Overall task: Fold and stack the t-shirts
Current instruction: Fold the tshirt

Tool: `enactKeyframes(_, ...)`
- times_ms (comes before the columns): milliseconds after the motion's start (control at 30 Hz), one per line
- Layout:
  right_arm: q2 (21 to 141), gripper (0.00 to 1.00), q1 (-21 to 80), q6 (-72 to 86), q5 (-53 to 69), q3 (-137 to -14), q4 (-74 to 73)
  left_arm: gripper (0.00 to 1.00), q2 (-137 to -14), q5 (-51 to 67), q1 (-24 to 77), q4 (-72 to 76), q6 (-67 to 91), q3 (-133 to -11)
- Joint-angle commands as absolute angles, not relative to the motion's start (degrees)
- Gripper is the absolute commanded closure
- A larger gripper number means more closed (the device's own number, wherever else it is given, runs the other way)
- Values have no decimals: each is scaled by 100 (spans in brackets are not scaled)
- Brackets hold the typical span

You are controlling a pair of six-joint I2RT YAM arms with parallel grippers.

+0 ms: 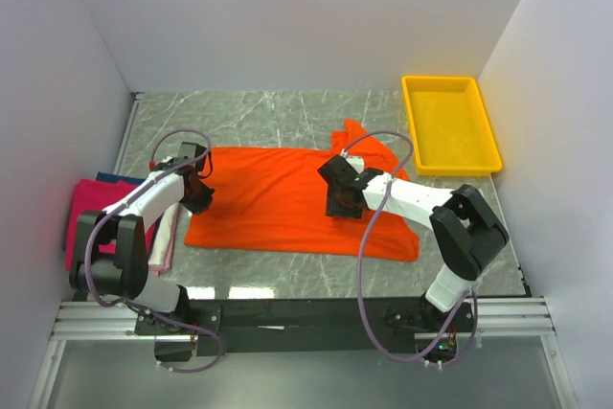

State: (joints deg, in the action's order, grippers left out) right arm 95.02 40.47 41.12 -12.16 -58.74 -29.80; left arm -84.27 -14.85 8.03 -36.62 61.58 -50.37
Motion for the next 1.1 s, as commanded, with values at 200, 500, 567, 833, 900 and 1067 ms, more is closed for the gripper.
enactKeyframes(200, 9870, 52, 4245, 4350, -2013, -6302, -3234, 92, -8385, -1450, 624, -3454, 5994, -4878)
enactKeyframes(500, 9817, 75, 4280, 4447, -2136, -6328, -3278, 92, -8358, -1398, 501, -3384, 5898, -4816)
enactKeyframes(567, 9817, 86, 4271, 4447, -2136, -6337, -3296, 92, -8358, -1397, 484, -3366, 5889, -4808)
enactKeyframes(833, 9467, 100, 4280, 4596, -2355, -6188, -3348, 93, -8315, -1362, 387, -3349, 5854, -4764)
enactKeyframes(900, 9387, 100, 4280, 4640, -2487, -6170, -3392, 93, -8297, -1362, 361, -3349, 5845, -4755)
enactKeyframes(1067, 9404, 100, 4289, 4606, -2531, -6240, -3419, 93, -8271, -1301, 299, -3313, 5818, -4694)
